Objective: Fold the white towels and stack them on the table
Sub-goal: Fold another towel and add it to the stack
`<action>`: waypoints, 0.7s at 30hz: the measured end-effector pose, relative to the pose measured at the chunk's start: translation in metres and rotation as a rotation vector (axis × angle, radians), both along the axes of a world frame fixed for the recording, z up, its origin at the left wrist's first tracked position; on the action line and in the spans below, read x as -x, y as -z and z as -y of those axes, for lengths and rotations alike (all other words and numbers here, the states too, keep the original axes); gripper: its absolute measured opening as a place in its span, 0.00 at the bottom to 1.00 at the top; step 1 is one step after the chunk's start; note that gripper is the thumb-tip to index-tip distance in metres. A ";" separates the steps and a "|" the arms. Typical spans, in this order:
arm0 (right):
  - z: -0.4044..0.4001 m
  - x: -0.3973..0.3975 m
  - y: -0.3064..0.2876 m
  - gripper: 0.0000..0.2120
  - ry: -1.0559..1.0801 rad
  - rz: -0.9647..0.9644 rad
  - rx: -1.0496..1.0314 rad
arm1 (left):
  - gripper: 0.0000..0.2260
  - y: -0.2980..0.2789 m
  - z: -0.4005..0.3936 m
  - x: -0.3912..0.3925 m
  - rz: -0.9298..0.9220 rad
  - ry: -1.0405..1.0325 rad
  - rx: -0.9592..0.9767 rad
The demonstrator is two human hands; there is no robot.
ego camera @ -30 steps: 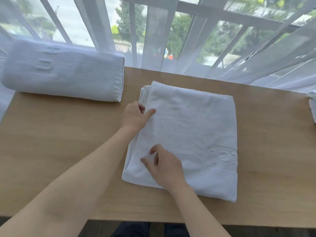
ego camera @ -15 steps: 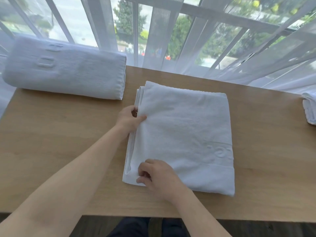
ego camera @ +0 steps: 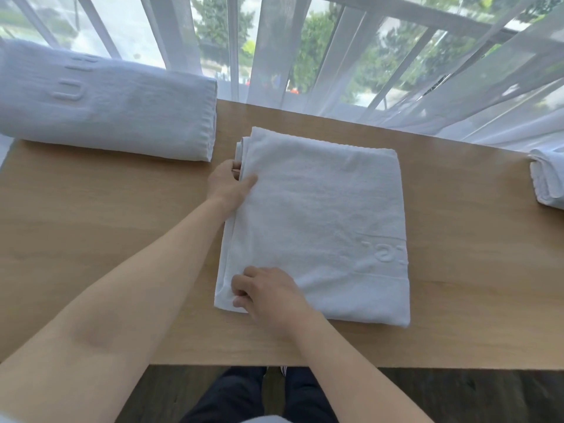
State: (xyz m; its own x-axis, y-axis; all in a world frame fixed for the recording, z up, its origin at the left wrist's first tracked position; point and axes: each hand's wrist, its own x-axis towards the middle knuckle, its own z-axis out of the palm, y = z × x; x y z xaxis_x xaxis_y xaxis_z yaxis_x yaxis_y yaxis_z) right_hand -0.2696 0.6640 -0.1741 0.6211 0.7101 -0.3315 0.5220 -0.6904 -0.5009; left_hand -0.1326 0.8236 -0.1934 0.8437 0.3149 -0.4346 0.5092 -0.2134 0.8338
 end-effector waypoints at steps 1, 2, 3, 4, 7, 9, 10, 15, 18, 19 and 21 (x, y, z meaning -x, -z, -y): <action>0.001 -0.001 -0.001 0.09 0.012 -0.013 -0.011 | 0.15 0.000 0.001 0.007 0.013 -0.015 0.036; 0.002 0.000 -0.003 0.09 0.026 -0.029 -0.034 | 0.18 -0.001 0.002 0.015 0.016 -0.020 0.052; 0.003 0.001 -0.005 0.09 0.040 -0.041 -0.064 | 0.20 -0.001 0.004 0.022 0.017 -0.020 0.051; 0.005 0.002 -0.007 0.09 0.054 -0.046 -0.090 | 0.22 0.000 0.006 0.029 0.020 -0.013 0.038; 0.011 0.011 -0.008 0.08 0.047 -0.019 -0.121 | 0.25 0.000 0.012 0.035 0.027 0.001 0.013; 0.012 0.011 -0.004 0.08 0.021 -0.010 -0.100 | 0.24 -0.002 0.010 0.028 0.010 -0.025 0.020; 0.012 0.012 -0.001 0.08 0.008 0.001 -0.088 | 0.23 -0.003 0.009 0.024 0.002 -0.025 0.008; 0.001 0.015 0.011 0.07 -0.036 0.119 -0.012 | 0.12 0.004 0.005 0.016 0.018 0.053 -0.105; 0.007 0.014 0.009 0.07 0.013 0.033 -0.079 | 0.11 0.009 0.003 0.024 0.066 -0.003 0.042; 0.012 0.012 0.007 0.07 0.074 -0.027 -0.132 | 0.14 0.010 0.006 0.029 0.091 -0.018 0.070; 0.027 0.007 0.004 0.07 0.255 -0.062 -0.221 | 0.20 0.009 0.013 0.043 0.133 -0.048 0.088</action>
State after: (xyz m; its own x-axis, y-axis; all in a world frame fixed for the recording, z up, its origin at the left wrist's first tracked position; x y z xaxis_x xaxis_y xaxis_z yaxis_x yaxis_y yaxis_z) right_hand -0.2766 0.6374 -0.1783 0.7714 0.5932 -0.2303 0.3099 -0.6663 -0.6782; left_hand -0.1756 0.8101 -0.2026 0.8806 0.3224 -0.3474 0.4006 -0.1147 0.9090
